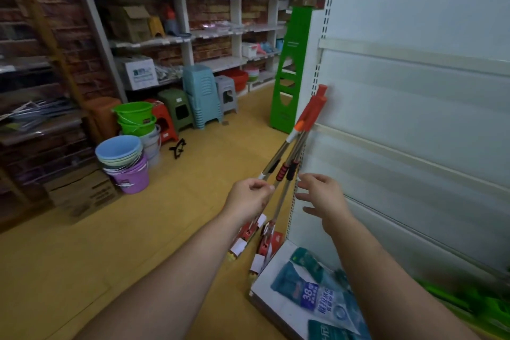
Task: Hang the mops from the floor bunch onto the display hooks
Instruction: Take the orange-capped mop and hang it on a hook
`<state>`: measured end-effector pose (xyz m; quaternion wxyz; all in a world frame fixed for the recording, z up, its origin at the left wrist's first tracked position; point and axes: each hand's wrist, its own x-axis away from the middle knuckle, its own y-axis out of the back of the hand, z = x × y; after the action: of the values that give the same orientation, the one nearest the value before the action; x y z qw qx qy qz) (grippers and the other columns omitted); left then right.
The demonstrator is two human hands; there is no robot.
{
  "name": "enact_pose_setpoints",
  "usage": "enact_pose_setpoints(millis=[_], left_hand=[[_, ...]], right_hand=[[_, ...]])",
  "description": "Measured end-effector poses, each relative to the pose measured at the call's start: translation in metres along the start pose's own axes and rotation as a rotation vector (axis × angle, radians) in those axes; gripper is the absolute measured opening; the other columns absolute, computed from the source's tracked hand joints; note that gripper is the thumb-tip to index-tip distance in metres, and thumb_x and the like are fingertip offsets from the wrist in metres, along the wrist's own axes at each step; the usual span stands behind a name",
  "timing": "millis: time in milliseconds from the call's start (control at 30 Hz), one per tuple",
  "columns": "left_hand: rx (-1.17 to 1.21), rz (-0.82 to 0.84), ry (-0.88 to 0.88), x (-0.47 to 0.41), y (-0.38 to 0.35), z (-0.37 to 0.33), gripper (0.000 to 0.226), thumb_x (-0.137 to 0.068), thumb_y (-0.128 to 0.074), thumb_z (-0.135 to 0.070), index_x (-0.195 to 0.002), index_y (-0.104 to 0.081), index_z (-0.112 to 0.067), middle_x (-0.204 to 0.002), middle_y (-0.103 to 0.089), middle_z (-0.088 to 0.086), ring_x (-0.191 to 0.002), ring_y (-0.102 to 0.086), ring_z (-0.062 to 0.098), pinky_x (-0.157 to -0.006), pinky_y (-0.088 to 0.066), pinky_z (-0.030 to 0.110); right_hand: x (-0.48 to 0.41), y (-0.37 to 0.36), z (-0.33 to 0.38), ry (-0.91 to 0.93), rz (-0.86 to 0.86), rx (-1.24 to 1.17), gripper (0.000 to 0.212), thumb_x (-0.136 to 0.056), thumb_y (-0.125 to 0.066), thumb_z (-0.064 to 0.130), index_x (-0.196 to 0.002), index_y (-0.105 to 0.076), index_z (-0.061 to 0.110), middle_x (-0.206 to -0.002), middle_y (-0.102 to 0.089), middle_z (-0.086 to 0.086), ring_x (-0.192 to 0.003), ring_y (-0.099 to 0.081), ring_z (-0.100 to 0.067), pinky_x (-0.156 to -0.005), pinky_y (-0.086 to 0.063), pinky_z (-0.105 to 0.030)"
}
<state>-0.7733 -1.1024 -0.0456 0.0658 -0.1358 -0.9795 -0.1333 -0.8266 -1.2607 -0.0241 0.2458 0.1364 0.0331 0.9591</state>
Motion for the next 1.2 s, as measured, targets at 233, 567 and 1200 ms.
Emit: enact_pose_setpoints(millis=[233, 567, 1200], left_hand=[[-0.059, -0.038, 0.038, -0.08, 0.015, 0.011, 0.013, -0.099, -0.065, -0.032, -0.108, -0.066, -0.023, -0.104, -0.066, -0.004, -0.1, -0.071, 0.024, -0.069, -0.049, 0.032], [-0.166, -0.069, 0.086, -0.226, 0.009, 0.007, 0.018, -0.096, -0.068, -0.032, -0.108, -0.07, -0.019, -0.109, -0.07, 0.002, -0.103, -0.07, 0.025, -0.073, -0.051, 0.031], [-0.333, 0.328, -0.015, -0.458, -0.031, 0.002, 0.021, -0.097, -0.067, -0.03, -0.114, -0.067, -0.017, -0.108, -0.069, 0.004, -0.101, -0.069, 0.027, -0.072, -0.052, 0.03]], right_hand=[[-0.097, -0.044, 0.0, -0.036, -0.007, -0.054, 0.014, -0.1, -0.064, 0.037, -0.102, -0.065, 0.023, -0.116, -0.071, -0.008, -0.103, -0.071, -0.026, -0.09, -0.056, -0.051], [-0.252, -0.073, 0.012, -0.066, -0.016, -0.115, 0.017, -0.101, -0.062, 0.027, -0.109, -0.067, 0.013, -0.086, -0.069, 0.005, -0.083, -0.068, -0.015, -0.071, -0.049, -0.035], [-0.388, -0.11, -0.009, -0.183, -0.344, -0.084, 0.036, -0.098, -0.064, 0.037, -0.124, -0.066, 0.012, -0.076, -0.067, -0.01, -0.061, -0.062, -0.023, -0.06, -0.045, -0.033]])
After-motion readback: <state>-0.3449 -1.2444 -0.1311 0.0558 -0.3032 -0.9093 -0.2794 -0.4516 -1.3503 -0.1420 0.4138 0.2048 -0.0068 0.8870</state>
